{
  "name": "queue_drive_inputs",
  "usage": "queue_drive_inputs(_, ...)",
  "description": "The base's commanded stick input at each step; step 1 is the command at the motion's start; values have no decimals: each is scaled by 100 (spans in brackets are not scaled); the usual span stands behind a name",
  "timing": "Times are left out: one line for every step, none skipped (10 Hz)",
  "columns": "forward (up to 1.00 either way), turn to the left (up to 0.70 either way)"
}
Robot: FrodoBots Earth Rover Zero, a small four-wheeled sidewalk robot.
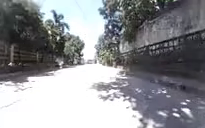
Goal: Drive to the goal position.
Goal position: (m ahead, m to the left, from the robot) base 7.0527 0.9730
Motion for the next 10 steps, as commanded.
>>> queue_drive_inputs(100, 0)
queue_drive_inputs(100, 12)
queue_drive_inputs(100, 5)
queue_drive_inputs(100, 0)
queue_drive_inputs(100, 9)
queue_drive_inputs(100, 14)
queue_drive_inputs(100, 18)
queue_drive_inputs(100, 10)
queue_drive_inputs(100, 0)
queue_drive_inputs(100, 0)
